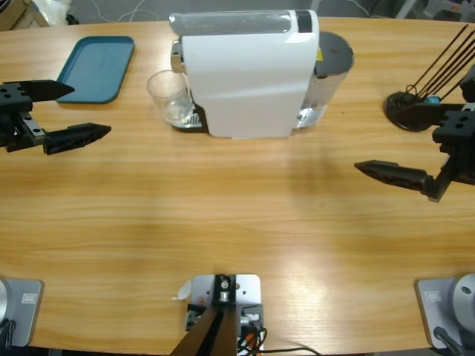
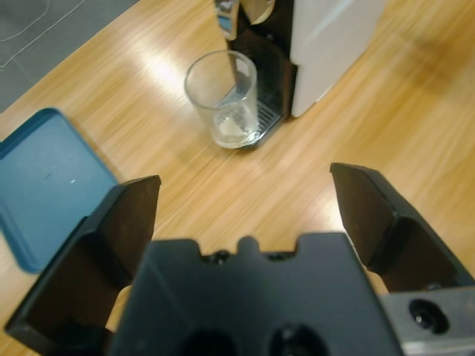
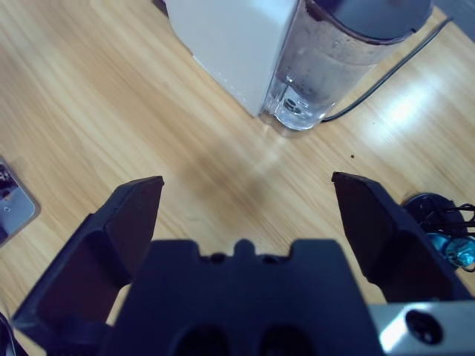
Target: Pour coffee
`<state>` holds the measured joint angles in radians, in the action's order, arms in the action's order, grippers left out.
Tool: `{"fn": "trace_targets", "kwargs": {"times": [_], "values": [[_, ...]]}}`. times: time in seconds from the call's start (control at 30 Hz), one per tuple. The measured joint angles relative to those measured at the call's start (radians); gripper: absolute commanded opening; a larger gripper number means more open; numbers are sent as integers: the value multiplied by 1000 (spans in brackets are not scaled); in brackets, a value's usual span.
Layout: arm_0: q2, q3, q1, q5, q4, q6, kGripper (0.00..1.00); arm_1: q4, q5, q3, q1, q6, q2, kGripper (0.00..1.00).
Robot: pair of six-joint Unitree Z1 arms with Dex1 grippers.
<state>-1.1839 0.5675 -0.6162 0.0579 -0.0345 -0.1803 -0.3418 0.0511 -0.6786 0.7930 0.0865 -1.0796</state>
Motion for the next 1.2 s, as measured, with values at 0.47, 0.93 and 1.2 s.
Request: {"fn": "trace_targets", "kwargs": {"times": [0.47, 0.93, 1.2], "values": [[0, -42, -4, -95, -27, 3, 977, 103, 0, 65, 13, -39, 8, 1000], [-4, -44, -5, -98, -50, 3, 977, 105, 0, 68, 24, -49, 6, 1000], [-4, -44, -5, -102, -50, 3, 977, 105, 0, 68, 24, -49, 0, 1000]]}}
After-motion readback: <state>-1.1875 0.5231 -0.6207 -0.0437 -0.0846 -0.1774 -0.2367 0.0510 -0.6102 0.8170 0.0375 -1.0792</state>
